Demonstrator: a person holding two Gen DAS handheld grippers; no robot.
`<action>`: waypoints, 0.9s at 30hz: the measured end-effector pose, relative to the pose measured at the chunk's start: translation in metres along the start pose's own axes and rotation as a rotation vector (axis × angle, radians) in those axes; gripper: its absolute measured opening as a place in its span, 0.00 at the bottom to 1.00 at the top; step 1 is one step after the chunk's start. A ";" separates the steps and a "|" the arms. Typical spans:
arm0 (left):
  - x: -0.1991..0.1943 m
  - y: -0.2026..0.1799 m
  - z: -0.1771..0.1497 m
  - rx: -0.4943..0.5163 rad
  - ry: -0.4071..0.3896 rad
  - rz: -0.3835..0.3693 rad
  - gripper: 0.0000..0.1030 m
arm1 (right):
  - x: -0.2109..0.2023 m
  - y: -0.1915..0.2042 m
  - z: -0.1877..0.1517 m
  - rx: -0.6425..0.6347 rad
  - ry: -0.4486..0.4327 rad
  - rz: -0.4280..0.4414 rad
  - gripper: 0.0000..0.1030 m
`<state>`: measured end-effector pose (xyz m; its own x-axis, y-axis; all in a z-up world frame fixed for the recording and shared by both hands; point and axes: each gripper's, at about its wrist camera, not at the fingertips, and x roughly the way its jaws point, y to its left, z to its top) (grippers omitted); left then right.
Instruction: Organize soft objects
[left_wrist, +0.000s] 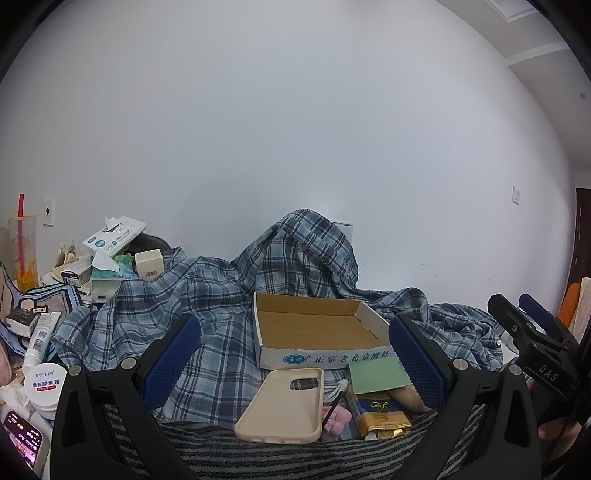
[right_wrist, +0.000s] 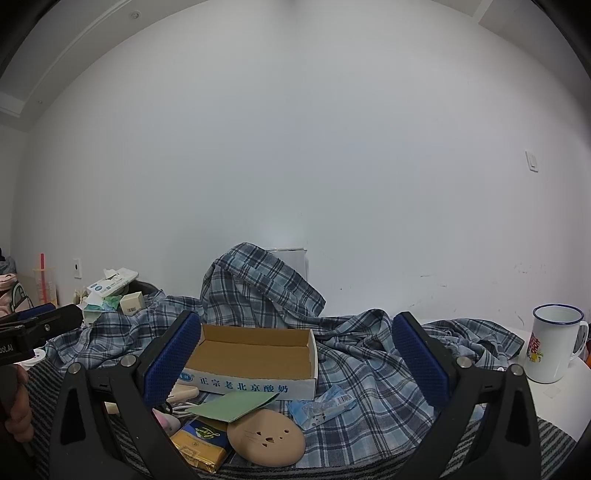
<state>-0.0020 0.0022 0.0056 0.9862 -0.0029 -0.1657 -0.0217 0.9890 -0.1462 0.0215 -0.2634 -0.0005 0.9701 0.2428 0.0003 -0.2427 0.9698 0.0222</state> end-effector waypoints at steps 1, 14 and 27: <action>0.000 -0.001 -0.001 -0.001 0.000 -0.001 1.00 | 0.000 0.000 0.000 0.000 0.000 0.000 1.00; -0.001 -0.002 -0.001 0.003 0.000 0.001 1.00 | 0.000 0.000 0.000 0.000 0.001 -0.001 1.00; -0.001 -0.002 -0.001 0.003 0.000 0.000 1.00 | 0.001 0.000 0.002 0.001 0.009 -0.001 1.00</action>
<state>-0.0033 -0.0002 0.0048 0.9862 -0.0032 -0.1656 -0.0209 0.9894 -0.1437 0.0227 -0.2634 0.0012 0.9702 0.2421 -0.0087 -0.2419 0.9700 0.0234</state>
